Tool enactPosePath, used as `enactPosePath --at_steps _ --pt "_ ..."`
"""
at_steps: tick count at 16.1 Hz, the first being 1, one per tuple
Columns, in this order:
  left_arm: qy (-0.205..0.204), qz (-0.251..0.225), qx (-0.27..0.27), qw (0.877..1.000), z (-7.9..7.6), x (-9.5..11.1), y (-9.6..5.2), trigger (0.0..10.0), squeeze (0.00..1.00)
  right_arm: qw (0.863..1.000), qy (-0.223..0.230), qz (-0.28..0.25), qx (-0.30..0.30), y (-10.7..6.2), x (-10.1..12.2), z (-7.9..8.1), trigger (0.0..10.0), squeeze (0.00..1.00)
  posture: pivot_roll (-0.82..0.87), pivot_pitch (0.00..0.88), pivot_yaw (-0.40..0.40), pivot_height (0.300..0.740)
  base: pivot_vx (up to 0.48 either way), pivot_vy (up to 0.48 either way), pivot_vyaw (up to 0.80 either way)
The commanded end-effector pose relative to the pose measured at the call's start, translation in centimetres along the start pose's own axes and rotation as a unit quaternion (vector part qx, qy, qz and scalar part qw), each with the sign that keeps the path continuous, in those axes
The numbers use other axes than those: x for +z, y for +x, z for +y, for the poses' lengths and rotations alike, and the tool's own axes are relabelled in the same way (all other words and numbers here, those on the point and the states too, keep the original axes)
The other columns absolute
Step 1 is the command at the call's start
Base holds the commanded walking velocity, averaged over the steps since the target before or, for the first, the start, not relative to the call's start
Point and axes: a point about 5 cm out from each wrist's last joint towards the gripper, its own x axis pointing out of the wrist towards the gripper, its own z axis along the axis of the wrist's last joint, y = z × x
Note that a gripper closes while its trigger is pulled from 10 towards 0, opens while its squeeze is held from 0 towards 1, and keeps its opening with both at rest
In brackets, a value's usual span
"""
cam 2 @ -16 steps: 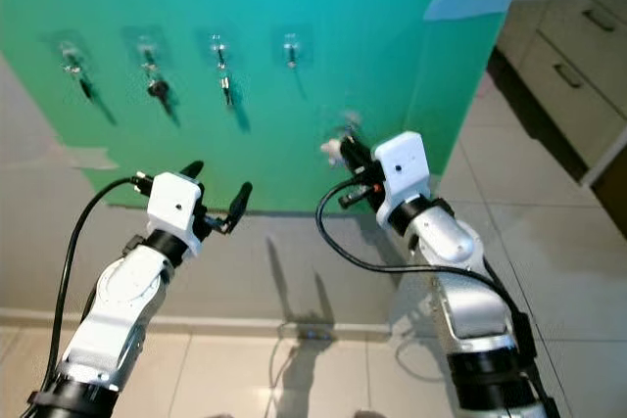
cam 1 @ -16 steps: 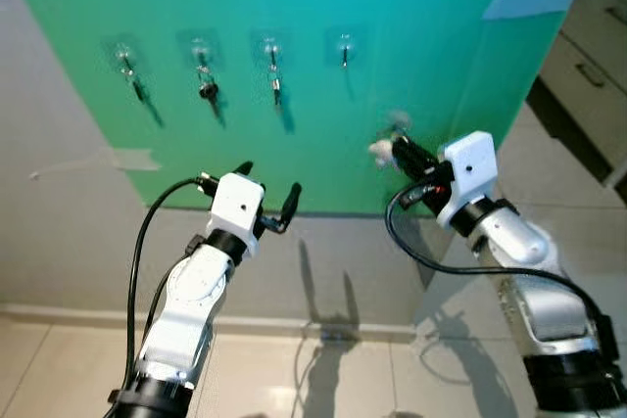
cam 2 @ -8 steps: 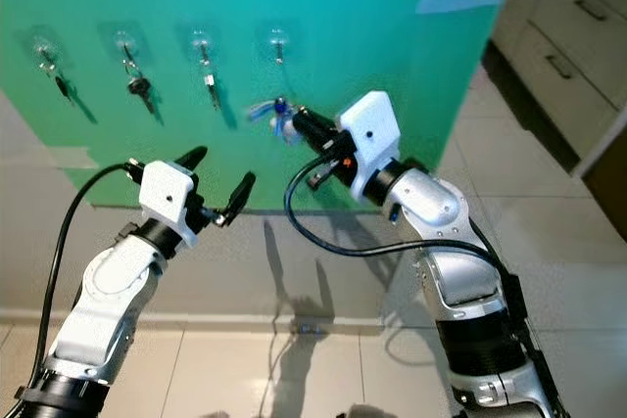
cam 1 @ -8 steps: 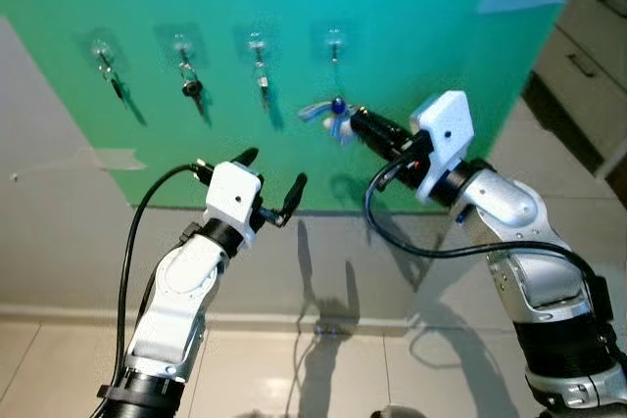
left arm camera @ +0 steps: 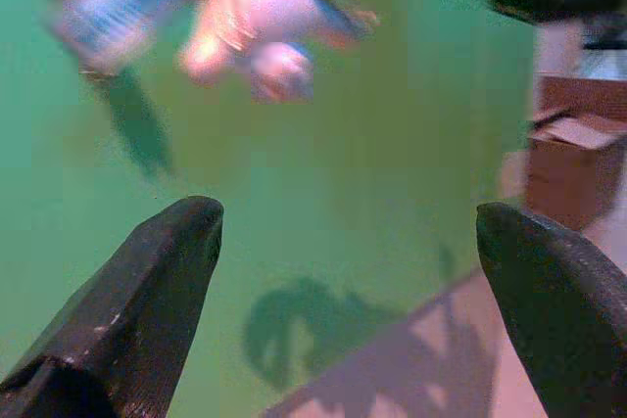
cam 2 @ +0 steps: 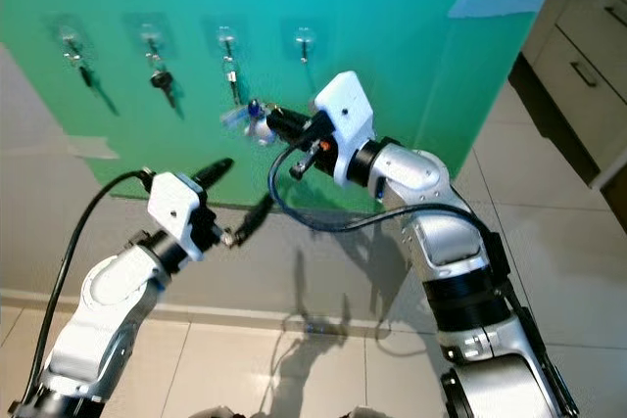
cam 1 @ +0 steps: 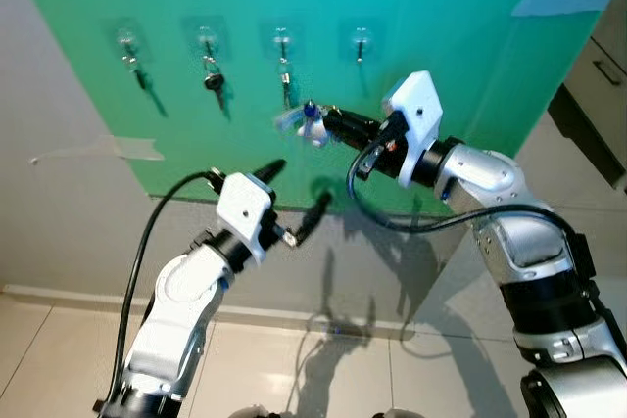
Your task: Hang keys on a hook
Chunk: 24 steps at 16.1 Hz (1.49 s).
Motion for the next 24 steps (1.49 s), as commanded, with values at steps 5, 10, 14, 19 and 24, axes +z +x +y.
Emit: enactPosePath --at_steps 5,10,14,19,24 --pt "-0.003 0.007 -0.026 1.0 -0.2 0.2 -0.4 10.0 0.0 0.997 0.053 -0.044 -0.019 -0.1 1.7 -1.1 10.0 0.0 -0.07 0.006 0.036 0.74 0.0 0.0 0.0" --pt "-0.003 0.006 -0.033 0.999 -0.1 0.4 0.2 10.0 0.0 0.995 0.068 -0.052 -0.043 -0.2 2.6 -2.6 10.0 0.0 -0.07 0.011 0.042 0.74 0.0 0.0 0.0" --pt "-0.003 0.005 -0.031 1.0 -0.2 0.5 0.3 10.0 0.0 0.996 0.066 -0.048 -0.043 0.0 2.8 -3.0 10.0 0.0 -0.07 0.012 0.033 0.74 0.0 0.0 0.0" --pt "0.0 0.007 -0.025 1.0 -0.2 0.4 0.5 10.0 0.0 0.993 0.092 -0.05 -0.055 0.6 2.4 -3.3 10.0 0.0 -0.06 0.012 0.027 0.74 0.0 0.0 0.0" --pt "-0.002 0.01 -0.029 1.0 -0.3 0.3 0.4 10.0 0.0 0.985 0.129 -0.055 -0.097 0.9 2.3 -4.4 10.0 0.0 -0.06 0.008 0.031 0.74 0.0 0.0 0.0"
